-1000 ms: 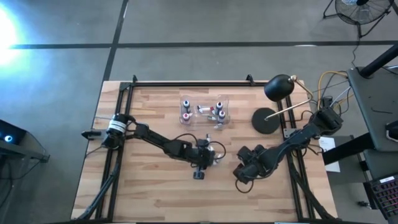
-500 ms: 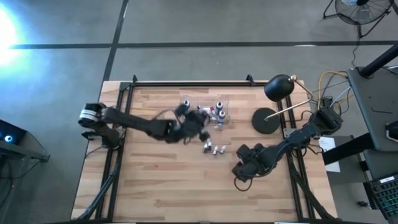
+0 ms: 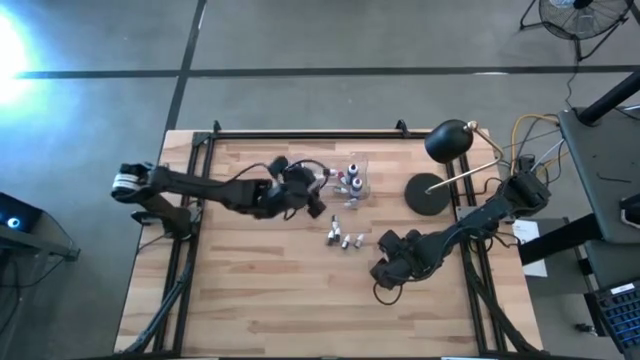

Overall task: Pick & Place food coloring
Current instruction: Put the small brown food coloring bottle into the transparent bin

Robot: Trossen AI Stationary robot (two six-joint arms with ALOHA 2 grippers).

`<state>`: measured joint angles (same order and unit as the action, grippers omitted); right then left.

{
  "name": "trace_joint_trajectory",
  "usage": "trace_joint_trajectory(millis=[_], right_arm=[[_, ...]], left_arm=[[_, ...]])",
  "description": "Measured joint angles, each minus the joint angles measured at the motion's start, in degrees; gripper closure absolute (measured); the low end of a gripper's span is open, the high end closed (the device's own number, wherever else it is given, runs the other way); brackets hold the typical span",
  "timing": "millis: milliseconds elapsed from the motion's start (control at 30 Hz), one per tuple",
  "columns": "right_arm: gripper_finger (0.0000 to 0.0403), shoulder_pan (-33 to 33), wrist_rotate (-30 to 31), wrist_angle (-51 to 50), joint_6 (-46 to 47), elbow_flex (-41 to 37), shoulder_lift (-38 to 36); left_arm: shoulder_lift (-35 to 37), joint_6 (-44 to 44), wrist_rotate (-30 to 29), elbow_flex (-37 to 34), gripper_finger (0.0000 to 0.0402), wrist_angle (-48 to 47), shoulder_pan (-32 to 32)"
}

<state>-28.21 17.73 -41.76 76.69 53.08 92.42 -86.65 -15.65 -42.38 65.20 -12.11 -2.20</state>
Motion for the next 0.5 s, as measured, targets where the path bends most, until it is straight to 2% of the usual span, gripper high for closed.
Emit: trace_joint_trajectory(millis=[100,167,233,333,500], right_arm=[[0.0179,0.1,-0.1,4.4,-11.7,0.0,0.2],[0.0179,0.1,-0.2,7.8,-25.6,0.0,0.4],[0.0179,0.7,-0.1,11.3,-40.4,0.1,1.0],[0.0179,3.0,0.1,10.9,-55.6,0.4,2.2],[0.0179,10.7,0.3,9.1,-67.8,1.4,3.3]], left_arm=[[0.9,4.8,12.6,-1.4,0.0234,4.2,-1.4],[0.7,8.7,22.7,-2.4,0.0234,6.2,-1.6],[0.7,10.8,29.5,-3.5,0.0234,6.3,-1.7],[0.4,7.6,30.9,-5.6,0.0234,6.0,-1.8],[0.5,0.9,30.6,-8.4,0.0234,6.1,-2.0]])
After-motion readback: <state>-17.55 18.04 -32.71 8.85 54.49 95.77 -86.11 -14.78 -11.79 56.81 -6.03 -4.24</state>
